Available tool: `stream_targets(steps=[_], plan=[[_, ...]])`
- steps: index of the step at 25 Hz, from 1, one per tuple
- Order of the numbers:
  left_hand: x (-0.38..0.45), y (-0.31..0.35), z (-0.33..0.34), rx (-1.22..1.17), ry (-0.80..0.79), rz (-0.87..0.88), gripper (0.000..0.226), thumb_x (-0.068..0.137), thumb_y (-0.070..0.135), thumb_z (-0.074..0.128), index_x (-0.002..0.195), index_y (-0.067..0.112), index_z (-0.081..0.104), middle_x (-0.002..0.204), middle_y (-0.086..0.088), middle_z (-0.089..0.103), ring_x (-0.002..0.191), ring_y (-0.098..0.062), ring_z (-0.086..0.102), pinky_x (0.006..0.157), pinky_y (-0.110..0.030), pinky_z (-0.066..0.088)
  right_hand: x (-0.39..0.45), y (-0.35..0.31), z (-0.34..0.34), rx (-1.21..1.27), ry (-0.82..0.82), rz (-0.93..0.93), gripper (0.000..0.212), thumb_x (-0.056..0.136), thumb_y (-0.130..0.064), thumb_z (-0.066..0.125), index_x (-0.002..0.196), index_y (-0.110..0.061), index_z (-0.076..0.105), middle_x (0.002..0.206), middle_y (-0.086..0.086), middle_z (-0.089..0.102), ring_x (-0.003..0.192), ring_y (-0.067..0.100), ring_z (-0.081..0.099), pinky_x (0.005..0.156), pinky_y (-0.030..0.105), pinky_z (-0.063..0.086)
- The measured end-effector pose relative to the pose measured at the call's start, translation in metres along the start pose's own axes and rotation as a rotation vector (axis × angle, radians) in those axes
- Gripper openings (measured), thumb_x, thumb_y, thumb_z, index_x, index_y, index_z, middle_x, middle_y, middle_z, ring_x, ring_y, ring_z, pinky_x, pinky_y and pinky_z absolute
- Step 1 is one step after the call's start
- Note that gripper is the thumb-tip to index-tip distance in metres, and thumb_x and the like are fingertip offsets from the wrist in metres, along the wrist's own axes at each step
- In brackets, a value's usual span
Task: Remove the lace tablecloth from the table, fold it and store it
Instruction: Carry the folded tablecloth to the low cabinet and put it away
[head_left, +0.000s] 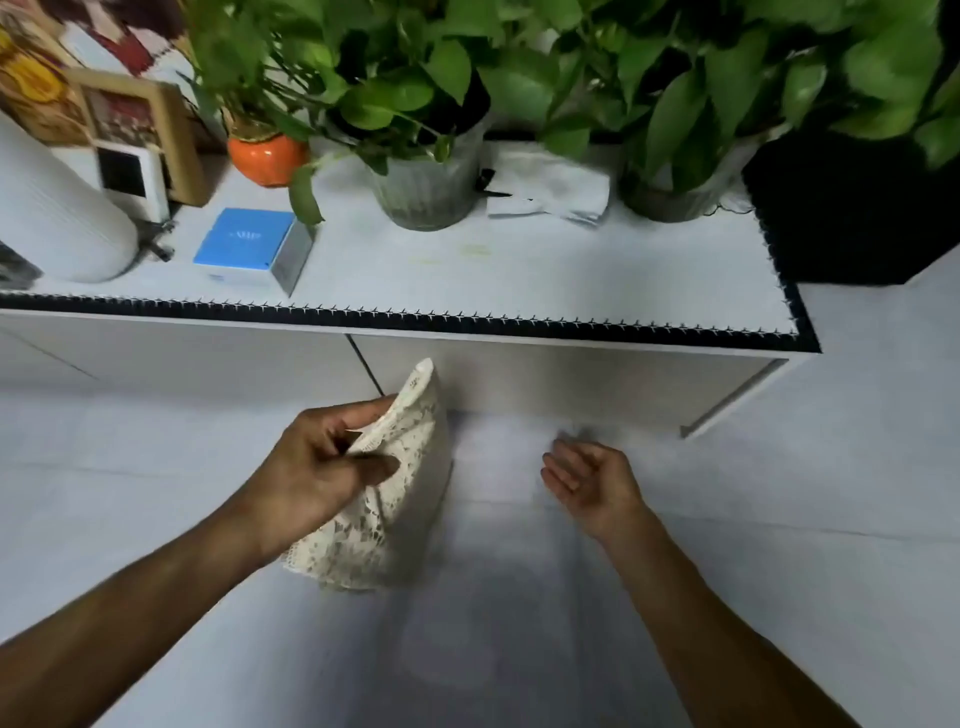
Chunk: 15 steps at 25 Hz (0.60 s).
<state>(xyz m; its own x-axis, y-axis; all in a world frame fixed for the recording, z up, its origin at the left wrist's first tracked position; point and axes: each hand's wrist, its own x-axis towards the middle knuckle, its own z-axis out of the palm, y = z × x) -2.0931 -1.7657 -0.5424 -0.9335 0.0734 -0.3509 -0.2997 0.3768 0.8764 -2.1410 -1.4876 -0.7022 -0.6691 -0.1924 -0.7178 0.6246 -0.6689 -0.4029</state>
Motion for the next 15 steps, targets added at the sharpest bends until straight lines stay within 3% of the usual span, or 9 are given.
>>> stream_targets(steps=[2, 4, 5, 7, 8, 10, 12, 15], plan=[[0.001, -0.005, -0.008, 0.114, -0.059, 0.016, 0.063, 0.086, -0.006, 0.065, 0.115, 0.050, 0.066, 0.091, -0.001, 0.077, 0.066, -0.029, 0.062, 0.061, -0.037, 0.048, 0.031, 0.002, 0.007, 0.119, -0.036, -0.026, 0.026, 0.082, -0.012, 0.054, 0.061, -0.017, 0.039, 0.052, 0.003, 0.035, 0.048, 0.019, 0.035, 0.074, 0.028, 0.042], [0.002, 0.001, -0.026, 0.191, -0.166, 0.016, 0.065, 0.086, -0.007, 0.066, 0.114, 0.052, 0.066, 0.085, -0.004, 0.067, 0.063, -0.029, 0.048, 0.059, -0.041, 0.041, 0.052, 0.004, 0.010, 0.214, 0.052, -0.018, 0.033, 0.084, -0.019, 0.060, 0.058, -0.017, 0.039, 0.062, 0.006, 0.034, 0.057, 0.024, 0.038, 0.093, 0.033, 0.044], [0.003, 0.009, -0.035, 0.203, -0.220, 0.024, 0.062, 0.086, -0.006, 0.066, 0.116, 0.048, 0.066, 0.091, -0.005, 0.070, 0.066, -0.037, 0.054, 0.062, -0.047, 0.047, 0.056, 0.003, 0.011, 0.280, 0.059, -0.034, 0.033, 0.078, -0.019, 0.065, 0.056, -0.018, 0.041, 0.064, 0.004, 0.032, 0.059, 0.023, 0.035, 0.092, 0.035, 0.043], [0.000, 0.023, -0.047, 0.182, -0.316, 0.045, 0.055, 0.086, -0.005, 0.067, 0.124, 0.035, 0.066, 0.113, -0.009, 0.074, 0.100, -0.044, 0.067, 0.091, -0.059, 0.051, 0.060, 0.005, 0.016, 0.366, 0.017, -0.080, 0.025, 0.074, -0.015, 0.065, 0.058, -0.018, 0.046, 0.073, 0.003, 0.040, 0.070, 0.024, 0.042, 0.093, 0.041, 0.039], [-0.002, 0.027, -0.047, 0.172, -0.346, 0.049, 0.054, 0.087, -0.006, 0.066, 0.126, 0.031, 0.065, 0.117, -0.007, 0.073, 0.110, -0.038, 0.066, 0.099, -0.053, 0.049, 0.059, 0.007, 0.019, 0.378, 0.026, -0.101, 0.020, 0.077, -0.014, 0.062, 0.062, -0.018, 0.049, 0.082, 0.003, 0.048, 0.083, 0.025, 0.048, 0.100, 0.047, 0.037], [-0.005, 0.035, -0.042, 0.174, -0.353, 0.044, 0.053, 0.087, -0.009, 0.064, 0.126, 0.027, 0.065, 0.117, -0.002, 0.073, 0.111, -0.024, 0.067, 0.098, -0.037, 0.051, 0.055, 0.008, 0.026, 0.389, 0.040, -0.118, 0.018, 0.077, -0.015, 0.059, 0.063, -0.020, 0.049, 0.084, 0.000, 0.057, 0.097, 0.024, 0.052, 0.107, 0.052, 0.031], [0.000, 0.043, -0.035, 0.191, -0.376, 0.050, 0.052, 0.087, -0.011, 0.062, 0.127, 0.022, 0.064, 0.115, 0.000, 0.074, 0.109, -0.019, 0.068, 0.097, -0.035, 0.053, 0.055, 0.004, 0.025, 0.374, 0.093, -0.145, 0.019, 0.074, -0.018, 0.058, 0.061, -0.022, 0.045, 0.078, -0.003, 0.055, 0.088, 0.020, 0.052, 0.104, 0.046, 0.035], [0.014, 0.057, -0.036, 0.213, -0.433, 0.121, 0.052, 0.088, -0.012, 0.061, 0.131, 0.017, 0.061, 0.121, 0.003, 0.071, 0.114, -0.015, 0.066, 0.100, -0.035, 0.051, 0.053, 0.002, 0.020, 0.281, 0.147, -0.102, 0.015, 0.068, -0.017, 0.050, 0.057, -0.020, 0.040, 0.066, 0.002, 0.041, 0.059, 0.020, 0.043, 0.075, 0.034, 0.038]])
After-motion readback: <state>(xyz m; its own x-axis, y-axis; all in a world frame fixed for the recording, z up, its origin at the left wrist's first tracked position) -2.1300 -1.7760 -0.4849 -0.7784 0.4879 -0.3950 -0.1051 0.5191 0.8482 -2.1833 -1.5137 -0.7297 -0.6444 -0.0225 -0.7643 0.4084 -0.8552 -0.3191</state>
